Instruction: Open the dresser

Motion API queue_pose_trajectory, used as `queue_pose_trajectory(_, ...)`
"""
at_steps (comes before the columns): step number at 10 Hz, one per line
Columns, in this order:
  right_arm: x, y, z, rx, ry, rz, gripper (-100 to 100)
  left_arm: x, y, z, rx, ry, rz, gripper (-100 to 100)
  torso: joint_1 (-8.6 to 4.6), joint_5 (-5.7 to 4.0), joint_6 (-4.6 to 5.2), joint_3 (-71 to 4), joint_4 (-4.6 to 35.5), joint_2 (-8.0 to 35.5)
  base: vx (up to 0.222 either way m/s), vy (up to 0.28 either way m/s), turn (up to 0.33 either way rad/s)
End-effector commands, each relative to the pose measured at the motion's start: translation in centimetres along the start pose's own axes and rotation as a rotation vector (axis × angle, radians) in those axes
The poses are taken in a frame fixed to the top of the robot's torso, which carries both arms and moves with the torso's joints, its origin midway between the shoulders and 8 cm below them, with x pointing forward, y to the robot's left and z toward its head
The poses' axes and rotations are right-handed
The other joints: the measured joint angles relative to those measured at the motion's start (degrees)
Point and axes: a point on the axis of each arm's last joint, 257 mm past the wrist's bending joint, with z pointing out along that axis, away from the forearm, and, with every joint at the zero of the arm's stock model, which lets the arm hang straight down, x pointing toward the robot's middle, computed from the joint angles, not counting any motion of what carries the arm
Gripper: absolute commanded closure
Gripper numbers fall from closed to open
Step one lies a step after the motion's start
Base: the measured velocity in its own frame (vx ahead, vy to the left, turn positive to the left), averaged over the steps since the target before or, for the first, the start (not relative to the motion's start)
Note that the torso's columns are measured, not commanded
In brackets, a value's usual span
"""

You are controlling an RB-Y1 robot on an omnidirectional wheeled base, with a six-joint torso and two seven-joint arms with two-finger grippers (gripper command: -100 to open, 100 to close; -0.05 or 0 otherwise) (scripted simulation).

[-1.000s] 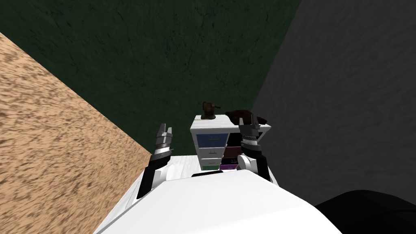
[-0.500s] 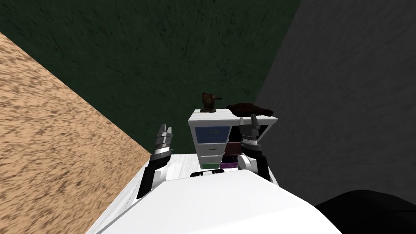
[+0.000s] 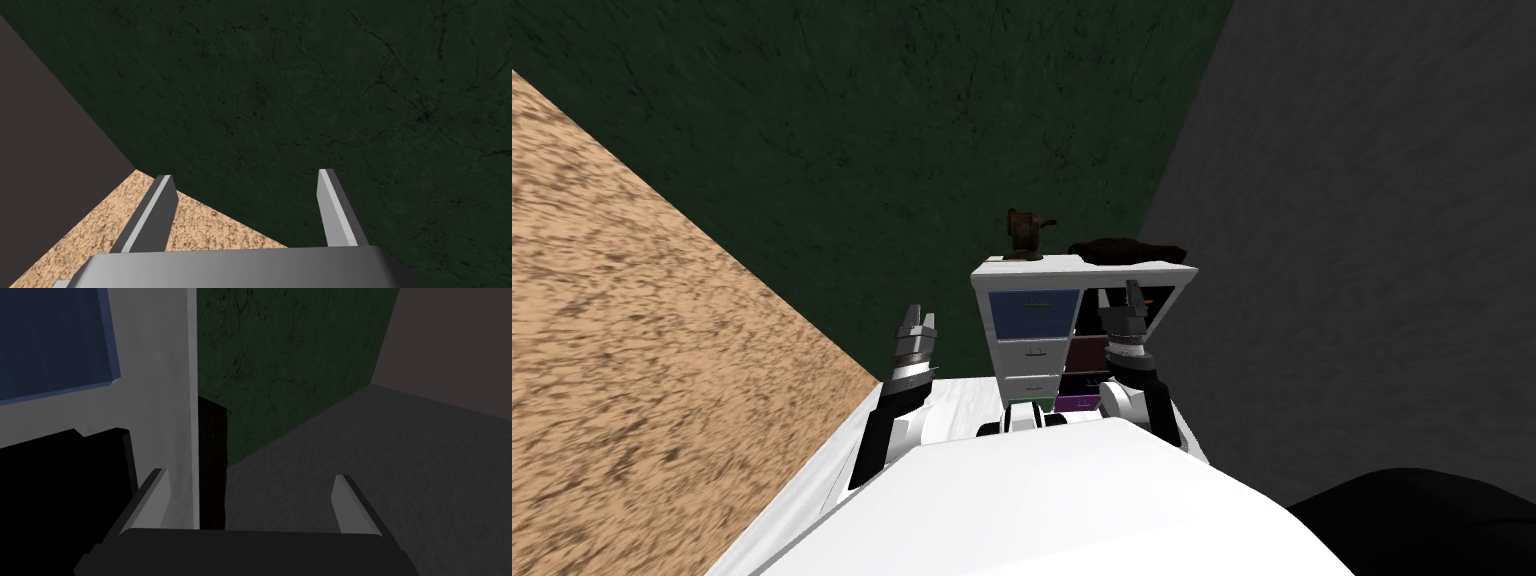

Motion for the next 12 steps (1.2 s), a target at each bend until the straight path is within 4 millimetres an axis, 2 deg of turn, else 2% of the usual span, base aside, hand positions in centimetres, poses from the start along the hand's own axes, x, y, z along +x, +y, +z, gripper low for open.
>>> queue_pose_trajectory(1,0.8,-1.6,-0.4,0.027,0.073,-0.124,-100,0.0,0.0,0.0,0.000,0.000,0.000,0,0.03,0.07,0.11,0.06,0.21,0.24,0.004,0.022,-0.061)
queue_pose_trajectory(9,1.7,-4.1,-1.1,0.035,0.169,-0.397,-100,0.0,0.0,0.0,0.000,0.000,0.000,0,-0.05,-0.01,0.05,0.10,0.15,0.28,-0.006,0.024,-0.039)
queue_pose_trajectory(12,2.1,-5.7,-1.6,0.034,0.218,-0.538,-100,0.0,0.0,0.0,0.000,0.000,0.000,0,-0.05,0.00,0.04,0.09,0.16,0.28,-0.008,0.026,-0.048)
